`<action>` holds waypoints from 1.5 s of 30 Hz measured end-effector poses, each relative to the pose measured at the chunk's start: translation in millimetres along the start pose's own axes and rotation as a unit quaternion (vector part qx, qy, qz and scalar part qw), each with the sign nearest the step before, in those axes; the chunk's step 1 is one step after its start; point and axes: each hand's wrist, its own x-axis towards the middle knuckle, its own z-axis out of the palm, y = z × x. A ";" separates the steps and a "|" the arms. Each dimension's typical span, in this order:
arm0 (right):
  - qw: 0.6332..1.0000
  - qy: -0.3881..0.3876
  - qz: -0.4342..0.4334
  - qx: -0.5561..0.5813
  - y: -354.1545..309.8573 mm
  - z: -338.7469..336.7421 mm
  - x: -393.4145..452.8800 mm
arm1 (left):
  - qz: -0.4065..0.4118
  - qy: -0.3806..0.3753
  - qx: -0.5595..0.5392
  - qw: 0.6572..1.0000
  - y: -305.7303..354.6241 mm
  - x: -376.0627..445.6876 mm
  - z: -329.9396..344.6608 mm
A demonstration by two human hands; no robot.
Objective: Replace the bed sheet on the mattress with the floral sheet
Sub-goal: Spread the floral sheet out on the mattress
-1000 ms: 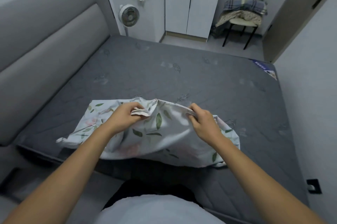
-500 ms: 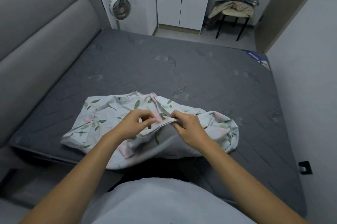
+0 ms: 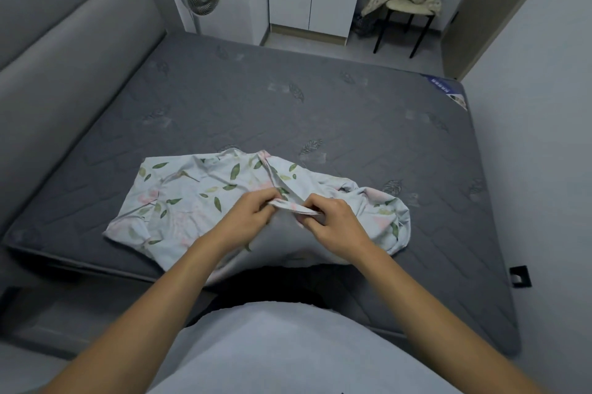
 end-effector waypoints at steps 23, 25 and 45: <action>0.968 0.187 -0.052 -0.159 -24.7 -233.1 117.8 | 0.057 0.057 0.203 0.976 115.7 87.1 -180.1; 0.982 0.129 -0.038 -0.132 -18.5 -227.9 109.5 | 0.007 0.021 0.306 0.952 113.1 97.5 -189.3; 0.979 0.169 0.035 -0.109 1.9 -358.0 115.3 | 0.111 0.135 0.271 0.946 170.0 142.5 -232.4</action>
